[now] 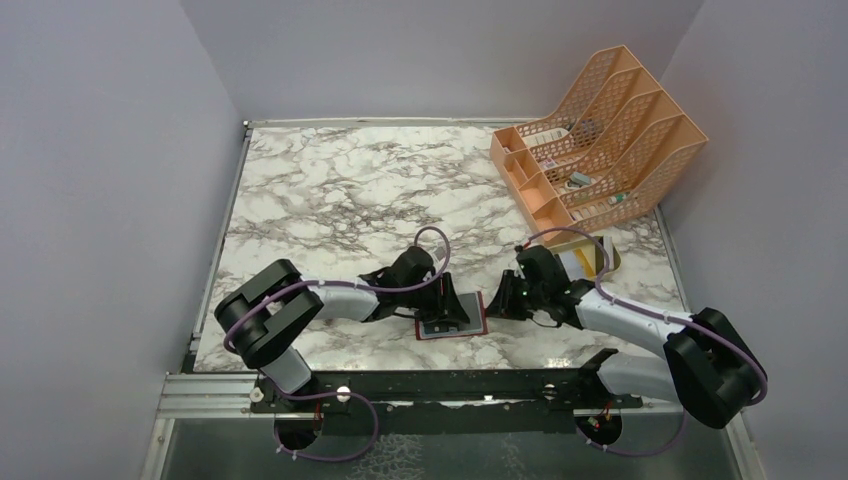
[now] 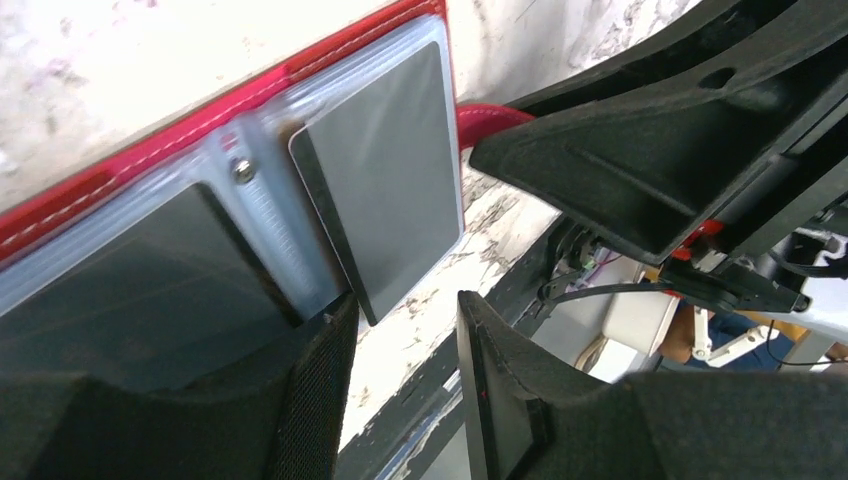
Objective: Put the credit cards into the card holder
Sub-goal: Insert the credit card into the card holder.
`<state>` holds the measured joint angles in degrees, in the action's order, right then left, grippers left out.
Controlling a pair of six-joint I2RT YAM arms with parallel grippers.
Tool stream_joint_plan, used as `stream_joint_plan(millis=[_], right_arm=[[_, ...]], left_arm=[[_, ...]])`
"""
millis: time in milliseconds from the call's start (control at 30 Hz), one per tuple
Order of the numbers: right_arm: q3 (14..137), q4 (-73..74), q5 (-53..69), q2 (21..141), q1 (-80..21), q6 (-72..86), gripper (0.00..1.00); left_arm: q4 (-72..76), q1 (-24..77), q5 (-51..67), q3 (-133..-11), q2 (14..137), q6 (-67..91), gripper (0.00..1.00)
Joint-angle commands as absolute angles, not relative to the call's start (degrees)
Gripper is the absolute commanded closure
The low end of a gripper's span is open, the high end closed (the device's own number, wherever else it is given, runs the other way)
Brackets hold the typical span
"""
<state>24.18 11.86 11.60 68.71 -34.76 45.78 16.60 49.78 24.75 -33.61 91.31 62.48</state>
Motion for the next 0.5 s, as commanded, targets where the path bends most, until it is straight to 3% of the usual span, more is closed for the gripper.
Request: stream_joint_plan(millis=[0,267,467], right_arm=[[22.55,7.97,13.41,67.85,-35.97,48.16,0.8],[23.53,11.14,10.83,66.47,-36.56,46.86,0.81],[27.59,19.38,5.1,62.09,-36.56,42.81,0.69]], left_arm=[[17.58,50.65,22.8,-37.06,93.05,62.77,0.57],[16.59,50.75,21.56,-36.94,92.36,61.55,0.58],[2.16,50.65,14.52,-40.81,87.74,53.06,0.51]])
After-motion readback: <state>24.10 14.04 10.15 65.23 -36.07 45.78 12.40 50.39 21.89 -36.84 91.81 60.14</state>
